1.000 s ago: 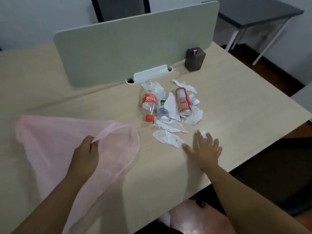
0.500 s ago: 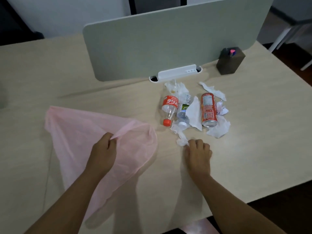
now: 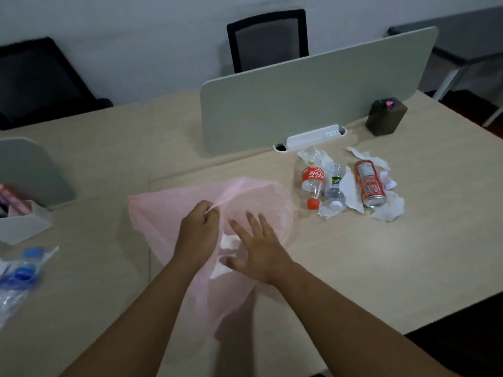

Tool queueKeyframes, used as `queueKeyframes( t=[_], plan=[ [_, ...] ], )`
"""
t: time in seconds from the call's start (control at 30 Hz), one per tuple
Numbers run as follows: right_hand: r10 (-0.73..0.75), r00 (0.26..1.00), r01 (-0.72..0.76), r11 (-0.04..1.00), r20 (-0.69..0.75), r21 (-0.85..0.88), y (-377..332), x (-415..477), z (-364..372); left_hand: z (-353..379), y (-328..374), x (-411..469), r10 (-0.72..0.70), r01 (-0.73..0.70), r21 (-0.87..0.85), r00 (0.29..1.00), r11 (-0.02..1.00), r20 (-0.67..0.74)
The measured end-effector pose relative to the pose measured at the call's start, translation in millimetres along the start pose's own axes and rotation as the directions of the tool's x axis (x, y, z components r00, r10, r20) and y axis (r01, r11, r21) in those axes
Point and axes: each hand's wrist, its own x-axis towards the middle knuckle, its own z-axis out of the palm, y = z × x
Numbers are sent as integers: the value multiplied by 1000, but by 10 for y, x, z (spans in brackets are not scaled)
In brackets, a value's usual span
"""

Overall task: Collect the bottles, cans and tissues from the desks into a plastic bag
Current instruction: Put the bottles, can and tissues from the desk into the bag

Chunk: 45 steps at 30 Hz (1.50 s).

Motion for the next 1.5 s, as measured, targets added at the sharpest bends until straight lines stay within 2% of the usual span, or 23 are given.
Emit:
queueKeyframes(
  t=[0.1, 0.2, 0.3, 0.43, 0.5, 0.63, 0.73, 0.87, 0.93, 1.03, 1.2, 1.33, 1.5],
  plan=[
    [16, 983, -23, 999, -181, -34, 127, -140, -121, -84, -129, -16, 33, -33, -19, 999, 999, 38],
    [197, 937, -225, 972, -289, -65, 405, -359, -324, -20, -216, -23, 47, -45, -28, 996, 999, 80],
    [392, 849, -448, 890, -354, -88, 739, -525, -550, 115, -212, -2, 61, -61, -10, 992, 998, 113],
    [459, 748, -583, 800, -479, -144, 1241, -524, -806, 323, -158, 97, 59, -60, 8, 988, 998, 140],
    [454, 737, -595, 787, -501, -161, 1451, -404, -897, 432, -121, 169, 45, -49, 30, 990, 998, 136],
    [443, 774, -580, 784, -453, -223, 1928, -133, -1037, 634, -101, 289, -7, 1, 58, 994, 998, 109],
    [542, 754, -638, 737, -370, -223, 2336, -42, -1154, 739, -140, 337, -20, 12, 100, 996, 995, 86],
    [551, 784, -613, 761, -287, -213, 2573, 120, -1189, 896, -145, 352, -56, 48, 136, 997, 989, 54],
    [535, 776, -610, 772, -334, -180, 2594, 183, -1157, 970, -136, 344, -73, 66, 141, 996, 988, 44],
    [549, 727, -631, 771, -412, -85, 2686, 134, -1113, 1031, -120, 352, -95, 88, 135, 994, 987, 47],
    [484, 771, -518, 855, -413, 35, 2781, -149, -1106, 983, -56, 392, -83, 75, 118, 995, 990, 57],
    [386, 770, -391, 915, -508, 102, 2409, -216, -1127, 823, -25, 458, -49, 44, 74, 997, 996, 58],
    [248, 762, -176, 968, -598, 177, 1443, -162, -961, 491, 37, 492, -21, 21, -11, 1000, 1000, 10]
  ],
)
